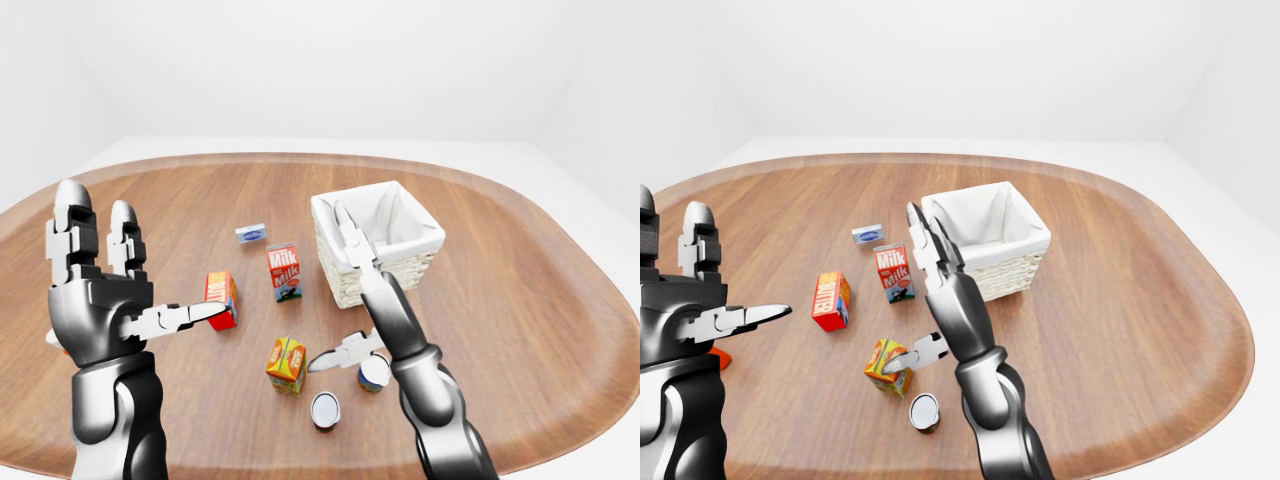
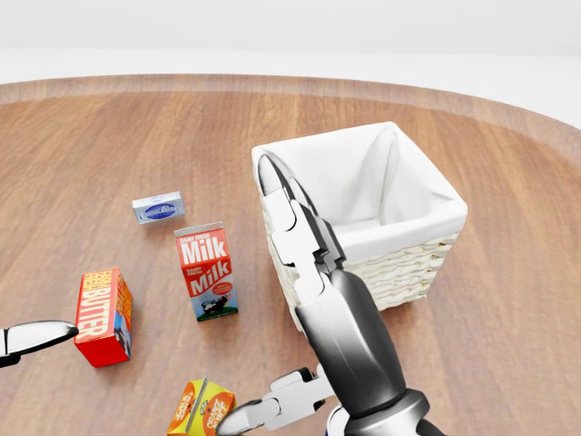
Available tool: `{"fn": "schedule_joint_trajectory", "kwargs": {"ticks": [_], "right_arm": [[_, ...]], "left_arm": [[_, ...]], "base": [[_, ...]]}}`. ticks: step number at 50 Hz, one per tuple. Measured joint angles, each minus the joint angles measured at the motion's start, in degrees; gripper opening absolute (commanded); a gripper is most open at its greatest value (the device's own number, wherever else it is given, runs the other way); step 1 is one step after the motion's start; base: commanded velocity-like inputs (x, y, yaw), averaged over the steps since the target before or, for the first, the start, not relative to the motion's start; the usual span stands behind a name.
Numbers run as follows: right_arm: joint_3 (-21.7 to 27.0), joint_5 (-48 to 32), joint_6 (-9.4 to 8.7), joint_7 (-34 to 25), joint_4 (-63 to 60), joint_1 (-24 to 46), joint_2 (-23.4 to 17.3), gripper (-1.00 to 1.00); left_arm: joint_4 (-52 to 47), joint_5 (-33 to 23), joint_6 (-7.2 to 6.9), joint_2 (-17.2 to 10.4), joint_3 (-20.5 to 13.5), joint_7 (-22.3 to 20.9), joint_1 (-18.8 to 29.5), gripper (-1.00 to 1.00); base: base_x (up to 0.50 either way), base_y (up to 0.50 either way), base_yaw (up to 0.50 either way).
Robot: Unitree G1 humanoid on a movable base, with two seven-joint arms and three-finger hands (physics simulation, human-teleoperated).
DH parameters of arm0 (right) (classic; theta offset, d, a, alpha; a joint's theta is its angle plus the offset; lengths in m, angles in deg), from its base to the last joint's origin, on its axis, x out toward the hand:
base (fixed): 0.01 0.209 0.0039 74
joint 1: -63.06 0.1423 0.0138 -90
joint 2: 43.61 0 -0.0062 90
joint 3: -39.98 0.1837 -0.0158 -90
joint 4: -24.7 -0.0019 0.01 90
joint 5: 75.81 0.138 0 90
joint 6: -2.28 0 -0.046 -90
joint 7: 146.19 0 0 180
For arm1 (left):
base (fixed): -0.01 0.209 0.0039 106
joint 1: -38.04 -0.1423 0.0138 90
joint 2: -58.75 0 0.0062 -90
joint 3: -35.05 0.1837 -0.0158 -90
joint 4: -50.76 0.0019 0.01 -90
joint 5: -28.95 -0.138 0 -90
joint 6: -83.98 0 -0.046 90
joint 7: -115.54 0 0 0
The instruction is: Pick up the orange juice, and put it in the basket.
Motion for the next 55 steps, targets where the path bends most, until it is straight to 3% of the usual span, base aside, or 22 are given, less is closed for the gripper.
{"fn": "schedule_joint_trajectory", "kwargs": {"ticks": [55], "right_arm": [[-5.4,-7.9,0.0,0.1,18.8,3.6,4.4,1.0]], "left_arm": [[0.1,0.2,0.0,0.0,-0.1,0.2,0.0,1.0]], "base": [[0.0,0.0,0.0]]}}
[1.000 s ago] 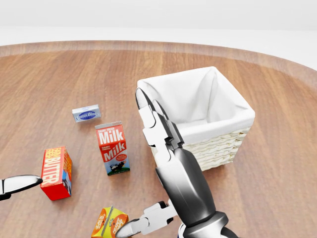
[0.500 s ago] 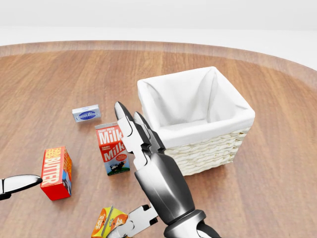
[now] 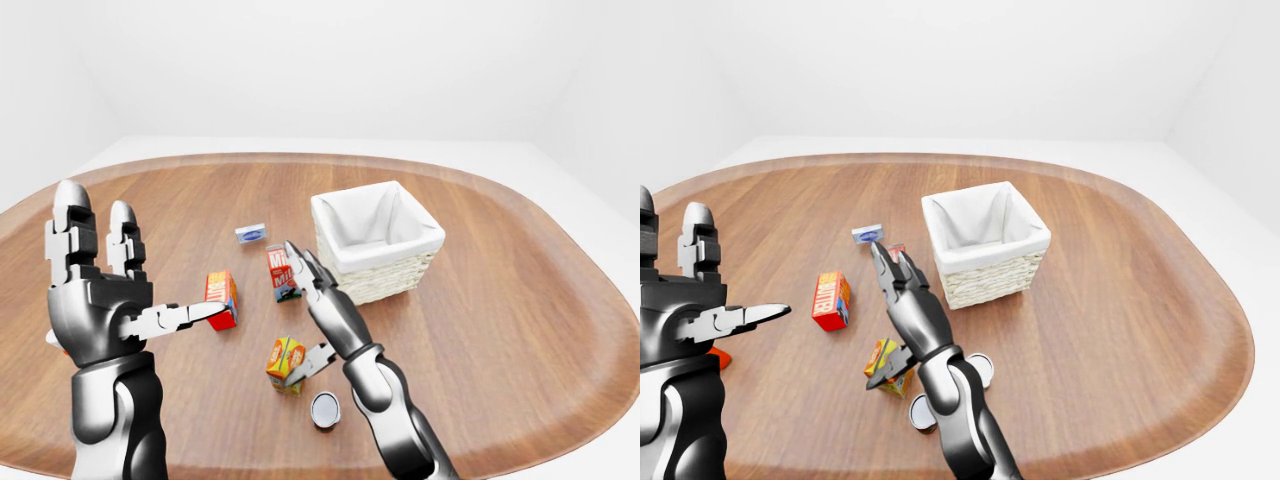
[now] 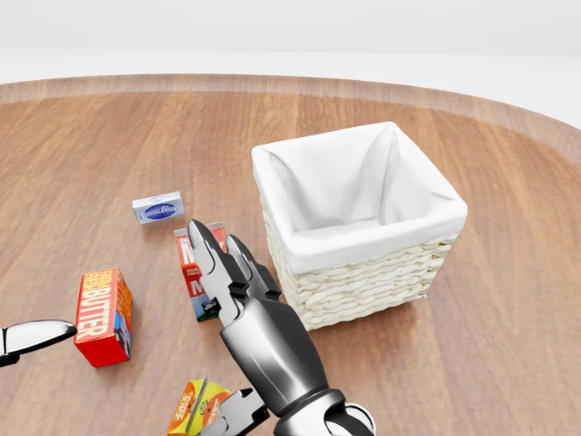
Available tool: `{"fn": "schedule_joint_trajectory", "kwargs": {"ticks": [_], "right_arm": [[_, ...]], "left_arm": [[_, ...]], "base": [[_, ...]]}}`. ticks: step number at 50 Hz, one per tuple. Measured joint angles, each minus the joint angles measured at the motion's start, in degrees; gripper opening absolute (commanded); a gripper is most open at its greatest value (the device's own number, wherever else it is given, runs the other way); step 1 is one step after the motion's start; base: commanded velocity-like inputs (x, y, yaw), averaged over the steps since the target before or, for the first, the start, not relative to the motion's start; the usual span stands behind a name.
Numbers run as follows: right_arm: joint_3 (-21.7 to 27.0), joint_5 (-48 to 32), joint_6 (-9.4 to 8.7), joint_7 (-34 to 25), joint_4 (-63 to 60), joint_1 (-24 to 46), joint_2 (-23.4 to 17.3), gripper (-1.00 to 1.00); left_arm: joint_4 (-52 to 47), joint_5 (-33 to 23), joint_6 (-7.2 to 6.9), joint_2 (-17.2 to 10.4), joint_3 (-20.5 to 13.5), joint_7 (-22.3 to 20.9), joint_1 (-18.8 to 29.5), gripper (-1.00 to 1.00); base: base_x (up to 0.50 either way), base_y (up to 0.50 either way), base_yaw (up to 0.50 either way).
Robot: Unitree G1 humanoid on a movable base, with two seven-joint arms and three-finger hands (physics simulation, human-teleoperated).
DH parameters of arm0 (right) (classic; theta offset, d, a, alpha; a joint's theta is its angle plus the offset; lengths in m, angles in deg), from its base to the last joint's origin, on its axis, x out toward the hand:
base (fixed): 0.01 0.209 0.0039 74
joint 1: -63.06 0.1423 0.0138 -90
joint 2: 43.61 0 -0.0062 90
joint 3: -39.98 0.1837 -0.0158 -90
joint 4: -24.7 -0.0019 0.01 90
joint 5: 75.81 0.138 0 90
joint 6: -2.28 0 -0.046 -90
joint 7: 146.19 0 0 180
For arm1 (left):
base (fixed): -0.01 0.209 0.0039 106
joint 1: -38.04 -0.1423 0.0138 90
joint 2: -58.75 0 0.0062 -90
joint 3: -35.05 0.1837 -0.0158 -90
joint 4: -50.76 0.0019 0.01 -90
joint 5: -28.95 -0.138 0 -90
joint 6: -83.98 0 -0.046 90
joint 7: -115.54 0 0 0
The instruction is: Pick up the orange juice, and put it in the basket.
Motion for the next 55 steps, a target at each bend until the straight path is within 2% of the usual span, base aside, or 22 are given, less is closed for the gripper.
{"fn": "schedule_joint_trajectory", "kwargs": {"ticks": [19,30,55], "right_arm": [[0.0,-2.5,0.05,1.5,9.8,0.7,1.3,1.0],[0.3,-3.2,0.88,2.4,14.4,1.1,1.9,1.0],[2.2,-3.9,5.96,5.4,26.9,3.6,3.9,1.0]], "left_arm": [[0.1,0.1,0.0,0.0,-0.1,0.0,0.1,1.0],[0.1,0.1,0.0,-0.1,-0.1,0.0,0.0,1.0],[0.2,0.1,0.0,-0.1,-0.2,0.1,0.1,1.0]], "base": [[0.0,0.0,0.0],[0.0,0.0,0.0],[0.0,0.0,0.0]]}}
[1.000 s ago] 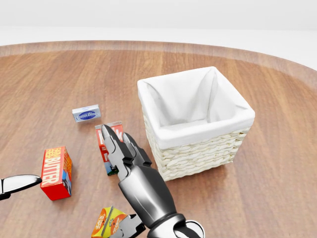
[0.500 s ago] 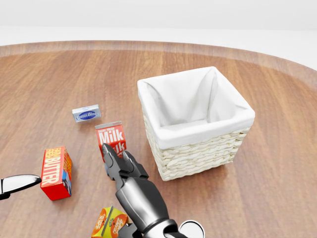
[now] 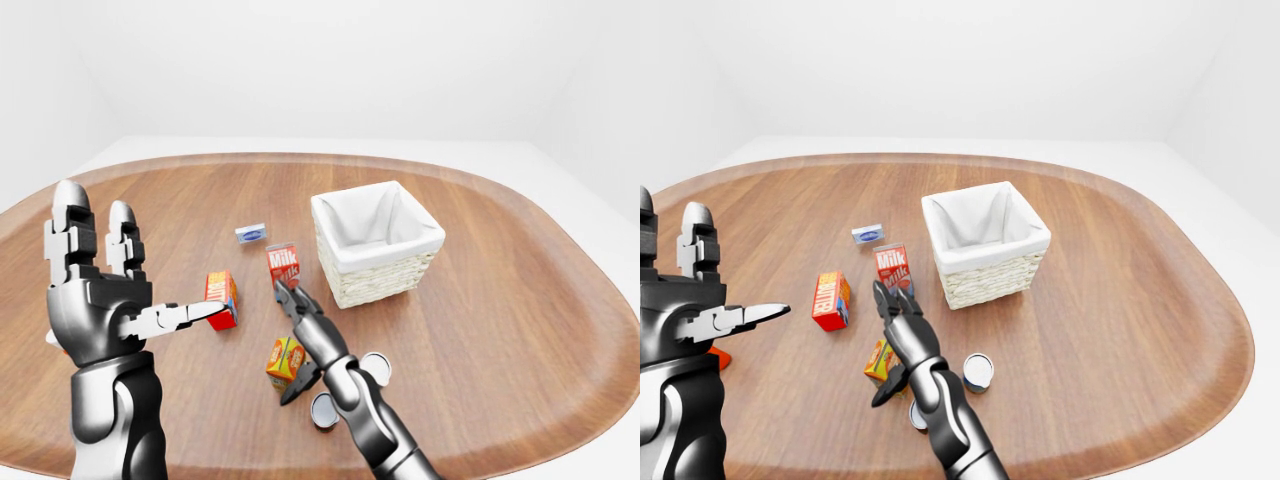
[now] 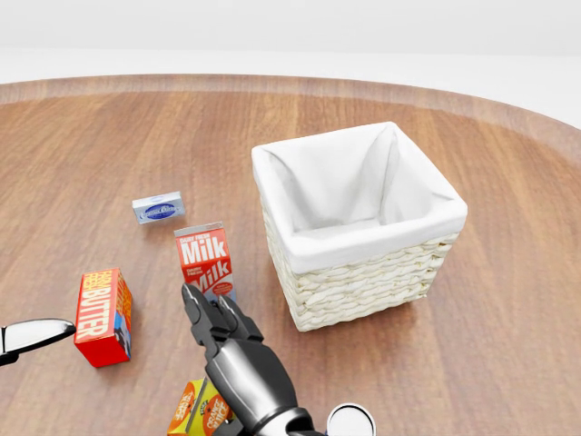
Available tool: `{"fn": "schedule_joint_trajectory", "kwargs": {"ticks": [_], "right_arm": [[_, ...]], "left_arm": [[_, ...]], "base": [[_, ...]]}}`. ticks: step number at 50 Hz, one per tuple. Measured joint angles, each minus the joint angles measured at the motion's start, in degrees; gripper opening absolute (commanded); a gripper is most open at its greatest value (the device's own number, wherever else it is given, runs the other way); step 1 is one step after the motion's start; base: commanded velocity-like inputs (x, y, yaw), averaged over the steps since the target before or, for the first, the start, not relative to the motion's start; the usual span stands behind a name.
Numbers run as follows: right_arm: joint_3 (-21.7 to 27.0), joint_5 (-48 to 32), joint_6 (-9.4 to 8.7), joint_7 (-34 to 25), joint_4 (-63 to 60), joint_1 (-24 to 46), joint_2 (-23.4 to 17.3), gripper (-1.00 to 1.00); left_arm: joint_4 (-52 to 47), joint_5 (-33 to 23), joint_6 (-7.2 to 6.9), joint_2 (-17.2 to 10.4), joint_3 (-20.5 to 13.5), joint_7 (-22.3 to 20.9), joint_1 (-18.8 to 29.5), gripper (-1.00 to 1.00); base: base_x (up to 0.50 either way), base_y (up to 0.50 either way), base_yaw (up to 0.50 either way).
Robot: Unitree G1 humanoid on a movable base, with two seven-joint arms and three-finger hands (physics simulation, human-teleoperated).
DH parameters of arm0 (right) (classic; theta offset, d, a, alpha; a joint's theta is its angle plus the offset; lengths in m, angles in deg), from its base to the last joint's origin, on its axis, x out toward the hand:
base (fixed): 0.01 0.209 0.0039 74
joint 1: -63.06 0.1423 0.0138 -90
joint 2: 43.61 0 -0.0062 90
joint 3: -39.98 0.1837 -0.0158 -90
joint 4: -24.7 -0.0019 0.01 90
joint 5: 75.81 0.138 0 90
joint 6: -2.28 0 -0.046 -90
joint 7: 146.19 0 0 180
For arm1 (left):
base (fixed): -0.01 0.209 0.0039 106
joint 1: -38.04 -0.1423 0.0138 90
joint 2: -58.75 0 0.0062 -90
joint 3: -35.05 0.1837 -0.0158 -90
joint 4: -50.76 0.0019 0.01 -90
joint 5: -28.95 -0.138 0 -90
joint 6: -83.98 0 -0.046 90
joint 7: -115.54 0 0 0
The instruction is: Pick up the orange juice, and put it in the basket.
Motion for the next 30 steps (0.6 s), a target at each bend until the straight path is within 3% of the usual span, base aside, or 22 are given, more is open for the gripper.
{"fn": "schedule_joint_trajectory", "kwargs": {"ticks": [15,30], "right_arm": [[2.5,-1.1,4.04,3.1,10.6,3.2,1.3,1.0],[5.6,-1.9,4.04,7.5,24.3,7.4,2.5,1.0]], "left_arm": [[0.0,0.0,0.0,0.0,0.0,0.1,0.1,1.0],[0.2,0.1,0.0,0.0,0.0,0.1,0.1,1.0]], "base": [[0.0,0.0,0.0],[0.0,0.0,0.0]]}}
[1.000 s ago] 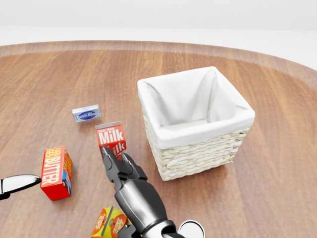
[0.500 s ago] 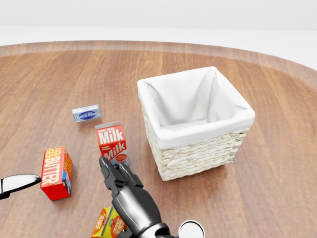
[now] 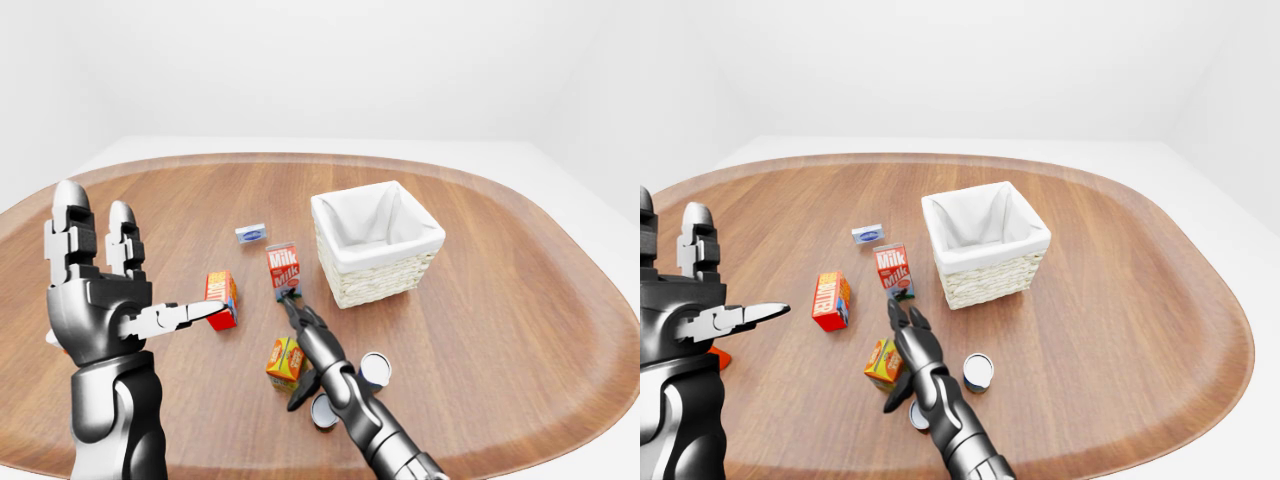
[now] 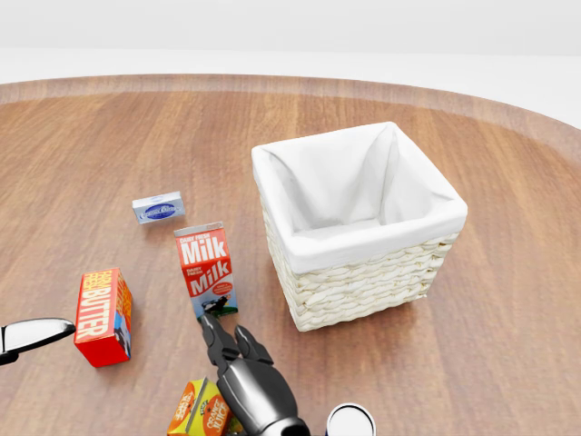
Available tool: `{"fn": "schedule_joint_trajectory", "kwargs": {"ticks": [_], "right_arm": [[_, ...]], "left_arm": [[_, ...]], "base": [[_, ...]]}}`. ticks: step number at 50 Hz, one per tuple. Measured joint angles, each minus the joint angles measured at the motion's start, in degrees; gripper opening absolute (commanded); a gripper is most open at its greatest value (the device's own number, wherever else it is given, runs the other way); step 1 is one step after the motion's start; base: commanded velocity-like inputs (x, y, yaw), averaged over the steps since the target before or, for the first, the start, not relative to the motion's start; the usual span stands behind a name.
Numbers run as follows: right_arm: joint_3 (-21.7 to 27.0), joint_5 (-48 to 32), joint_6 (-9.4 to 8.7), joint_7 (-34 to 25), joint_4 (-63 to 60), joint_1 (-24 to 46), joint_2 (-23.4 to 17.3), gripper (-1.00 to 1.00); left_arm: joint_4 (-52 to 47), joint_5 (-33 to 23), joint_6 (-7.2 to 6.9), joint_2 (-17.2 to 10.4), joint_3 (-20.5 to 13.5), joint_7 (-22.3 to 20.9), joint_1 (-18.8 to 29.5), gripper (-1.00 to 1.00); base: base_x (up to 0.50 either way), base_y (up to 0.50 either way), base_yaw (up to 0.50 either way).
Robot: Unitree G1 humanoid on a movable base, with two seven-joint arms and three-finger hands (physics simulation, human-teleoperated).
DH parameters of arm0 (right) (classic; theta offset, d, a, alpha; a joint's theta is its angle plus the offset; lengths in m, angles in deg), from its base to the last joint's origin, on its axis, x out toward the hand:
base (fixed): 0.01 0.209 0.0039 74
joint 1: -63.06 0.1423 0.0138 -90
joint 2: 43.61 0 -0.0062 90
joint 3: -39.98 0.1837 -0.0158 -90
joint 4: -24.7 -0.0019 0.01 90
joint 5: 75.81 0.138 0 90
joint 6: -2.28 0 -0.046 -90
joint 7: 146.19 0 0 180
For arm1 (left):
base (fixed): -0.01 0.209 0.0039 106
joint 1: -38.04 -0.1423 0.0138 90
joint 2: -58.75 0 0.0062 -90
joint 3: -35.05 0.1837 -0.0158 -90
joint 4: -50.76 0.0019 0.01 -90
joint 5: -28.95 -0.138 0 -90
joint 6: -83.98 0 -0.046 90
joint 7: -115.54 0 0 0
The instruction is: Pick up the orange juice, and put it in the basket.
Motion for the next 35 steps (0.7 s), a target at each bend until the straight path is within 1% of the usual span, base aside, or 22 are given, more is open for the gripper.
{"fn": "schedule_joint_trajectory", "kwargs": {"ticks": [3,4,5,7,12,19,35], "right_arm": [[0.7,-0.1,0.0,1.0,3.2,1.1,0.2,1.0],[0.9,-0.1,0.0,1.4,4.3,1.4,0.3,0.92],[1.2,-0.1,0.0,1.7,5.3,1.8,0.3,-1.0],[1.7,-0.1,0.01,2.3,7.4,2.6,0.4,-1.0],[1.9,1.0,0.0,1.1,10.1,3.9,0.9,-1.0],[3.7,0.0,0.0,2.7,12.7,5.7,1.3,-1.0],[4.8,-0.5,0.0,3.1,14.2,6.8,1.7,-1.0]], "left_arm": [[0.0,0.0,0.0,0.0,0.0,0.0,0.0,1.0],[0.0,0.0,0.0,0.0,0.0,0.0,0.0,1.0],[0.0,0.0,0.0,0.0,0.0,0.0,0.0,1.0],[0.0,0.0,0.0,0.0,0.0,0.1,0.0,1.0],[0.0,0.0,0.0,0.0,0.0,0.1,0.0,1.0],[0.0,0.0,0.0,0.0,0.1,0.1,0.0,1.0],[0.0,0.0,0.0,0.0,0.1,0.1,0.0,1.0]], "base": [[0.0,0.0,0.0],[0.0,0.0,0.0],[0.0,0.0,0.0],[0.0,0.0,0.0],[0.0,0.0,0.0],[0.0,0.0,0.0],[0.0,0.0,0.0]]}}
